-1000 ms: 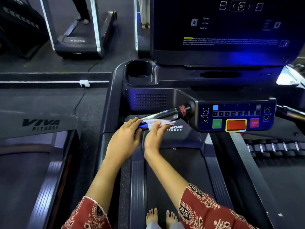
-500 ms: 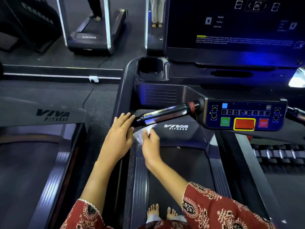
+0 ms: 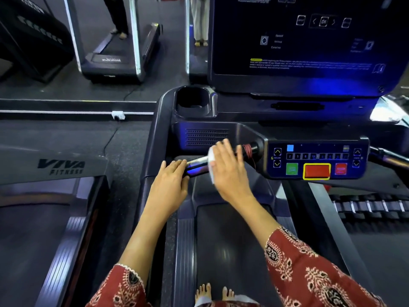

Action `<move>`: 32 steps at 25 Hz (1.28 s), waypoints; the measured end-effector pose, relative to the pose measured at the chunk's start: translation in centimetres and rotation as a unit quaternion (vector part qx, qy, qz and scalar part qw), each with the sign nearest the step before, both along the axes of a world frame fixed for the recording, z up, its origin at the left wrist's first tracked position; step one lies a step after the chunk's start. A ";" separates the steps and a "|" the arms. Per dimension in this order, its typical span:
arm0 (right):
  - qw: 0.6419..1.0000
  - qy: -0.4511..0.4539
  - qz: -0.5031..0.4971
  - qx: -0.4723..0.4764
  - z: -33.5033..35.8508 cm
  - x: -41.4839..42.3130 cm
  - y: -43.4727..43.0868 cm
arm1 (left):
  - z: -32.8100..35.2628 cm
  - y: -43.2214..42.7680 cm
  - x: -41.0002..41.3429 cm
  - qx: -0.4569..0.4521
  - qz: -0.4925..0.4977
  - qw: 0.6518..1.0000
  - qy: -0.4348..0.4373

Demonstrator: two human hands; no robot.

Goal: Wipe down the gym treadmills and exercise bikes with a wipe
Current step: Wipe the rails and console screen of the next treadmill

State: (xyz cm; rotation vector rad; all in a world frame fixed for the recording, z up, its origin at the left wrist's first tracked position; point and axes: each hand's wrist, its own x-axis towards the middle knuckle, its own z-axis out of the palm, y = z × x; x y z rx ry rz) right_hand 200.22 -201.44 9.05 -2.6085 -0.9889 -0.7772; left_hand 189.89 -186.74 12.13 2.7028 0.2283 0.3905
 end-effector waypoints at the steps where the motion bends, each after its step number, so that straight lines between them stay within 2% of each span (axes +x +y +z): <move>1: 0.998 0.009 -0.046 0.032 0.4 0.3 -0.7 | 0.1 -0.2 0.3 -0.005 0.002 1.000 0.006; 2: 0.997 0.019 -0.066 0.045 0.4 0.3 -0.9 | 0.1 -0.4 0.5 -0.011 0.003 1.000 0.010; 3: 0.998 0.028 -0.043 0.039 0.1 -0.1 -0.6 | 0.1 -0.7 0.9 -0.016 0.002 1.000 0.009; 5: 0.996 0.020 0.086 0.005 -0.5 -0.8 -0.3 | -0.2 -1.1 1.5 -0.029 -0.001 1.000 0.007; 7: 0.992 0.032 0.123 0.027 -0.1 0.0 -1.3 | -0.2 -1.6 2.0 -0.045 0.007 0.999 0.011; 11: 0.982 0.082 0.018 0.172 1.3 0.5 -5.6 | 1.2 -4.5 4.1 -0.079 -0.017 0.997 -0.019; 13: 0.969 0.082 0.001 0.235 2.4 0.7 -8.0 | 2.8 -7.5 6.3 -0.089 -0.069 0.992 -0.060; 16: 0.945 0.086 -0.050 0.311 4.6 2.5 -13.0 | 4.6 -13.4 11.0 -0.055 -0.160 0.979 -0.114; 20: 0.936 0.073 -0.116 0.325 4.7 5.5 -22.7 | 5.5 -23.0 16.6 -0.002 -0.271 0.956 -0.109; 25: 0.916 0.063 -0.175 0.356 4.0 8.9 -33.9 | 5.1 -33.2 21.2 0.068 -0.326 0.932 -0.139; 27: 0.913 0.077 -0.182 0.358 3.6 10.6 -36.2 | 4.8 -35.5 22.5 0.092 -0.330 0.931 -0.123; 29: 0.925 0.116 -0.153 0.327 3.4 12.5 -36.7 | 4.6 -36.3 23.4 0.107 -0.304 0.941 -0.108; 31: 0.960 0.139 -0.109 0.216 3.2 14.2 -36.0 | 4.2 -36.2 24.0 0.108 -0.265 0.952 -0.112; 32: 0.978 0.113 -0.106 0.143 3.0 14.8 -35.8 | 4.0 -36.0 24.1 0.100 -0.254 0.956 -0.110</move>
